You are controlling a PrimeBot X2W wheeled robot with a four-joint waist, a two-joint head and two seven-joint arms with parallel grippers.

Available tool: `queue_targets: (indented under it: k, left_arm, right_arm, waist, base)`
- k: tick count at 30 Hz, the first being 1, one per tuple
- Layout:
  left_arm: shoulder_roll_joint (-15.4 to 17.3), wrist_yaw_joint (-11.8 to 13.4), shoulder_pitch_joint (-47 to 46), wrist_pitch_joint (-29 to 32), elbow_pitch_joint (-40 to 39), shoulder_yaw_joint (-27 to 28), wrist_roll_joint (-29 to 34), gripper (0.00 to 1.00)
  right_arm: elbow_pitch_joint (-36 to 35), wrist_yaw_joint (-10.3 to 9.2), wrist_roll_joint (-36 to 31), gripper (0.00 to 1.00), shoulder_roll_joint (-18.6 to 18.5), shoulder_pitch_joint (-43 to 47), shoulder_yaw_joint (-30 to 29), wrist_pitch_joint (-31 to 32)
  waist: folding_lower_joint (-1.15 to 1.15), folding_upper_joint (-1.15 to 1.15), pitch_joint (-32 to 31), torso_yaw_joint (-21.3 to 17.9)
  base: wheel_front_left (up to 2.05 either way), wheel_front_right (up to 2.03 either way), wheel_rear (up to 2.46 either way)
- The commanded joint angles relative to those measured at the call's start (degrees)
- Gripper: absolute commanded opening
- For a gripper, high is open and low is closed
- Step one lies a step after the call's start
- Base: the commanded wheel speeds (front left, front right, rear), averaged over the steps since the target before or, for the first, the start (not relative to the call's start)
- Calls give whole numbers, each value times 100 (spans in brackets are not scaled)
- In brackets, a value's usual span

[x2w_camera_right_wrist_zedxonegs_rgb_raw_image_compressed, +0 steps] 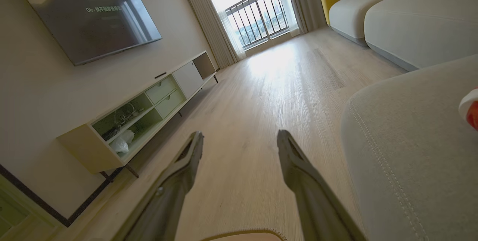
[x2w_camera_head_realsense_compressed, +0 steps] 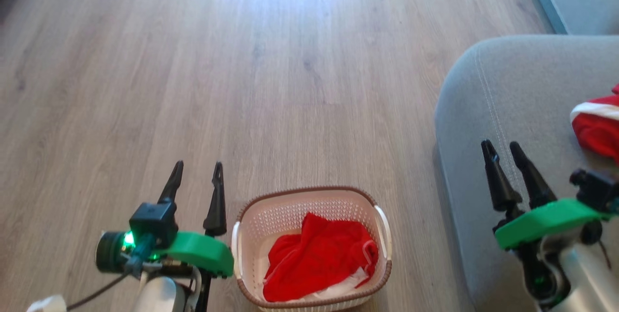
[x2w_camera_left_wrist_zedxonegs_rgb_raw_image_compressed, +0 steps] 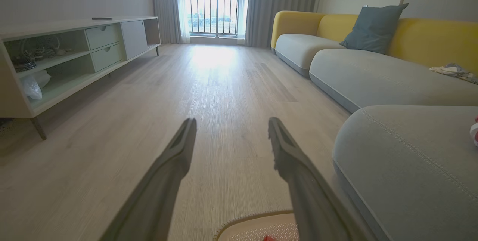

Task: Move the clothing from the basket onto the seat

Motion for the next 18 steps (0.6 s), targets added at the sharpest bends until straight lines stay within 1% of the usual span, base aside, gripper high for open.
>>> queue_targets:
  k: [1, 5, 6, 9, 14, 18]
  left_arm:
    - [-5, 67, -89, -56, -234, 248, 14, 100]
    - [-5, 138, 66, -56, -300, 269, -25, 100]
    - [-5, 138, 66, -56, -300, 269, -25, 100]
    - [-5, 223, 151, -56, -335, 279, -88, 100]
    - [-6, 268, 252, -56, -338, 195, -96, 100]
    - [-6, 266, 270, -56, -306, 137, -72, 100]
  right_arm:
    - [-323, 0, -171, 100, 79, 20, -110, -75]
    - [-604, 0, -648, 100, 425, 453, -430, -76]
    - [-604, 0, -648, 100, 425, 453, -430, -76]
    - [-745, 0, -961, 100, 655, 739, -629, -76]
    - [-786, 0, -1387, 100, 939, 1033, -796, -77]
    - [-764, 0, -1567, 100, 1123, 1115, -867, -77]
  waist:
    - [1, 0, -53, 51]
    - [1, 0, -77, 105]
    - [1, 0, -77, 105]
    - [1, 0, -87, 128]
    - [1, 0, -89, 129]
    - [1, 0, -63, 143]
  base:
    - [0, 0, 0]
    - [0, 0, 0]
    - [0, 0, 0]
    - [0, 0, 0]
    - [0, 0, 0]
    - [0, 0, 0]
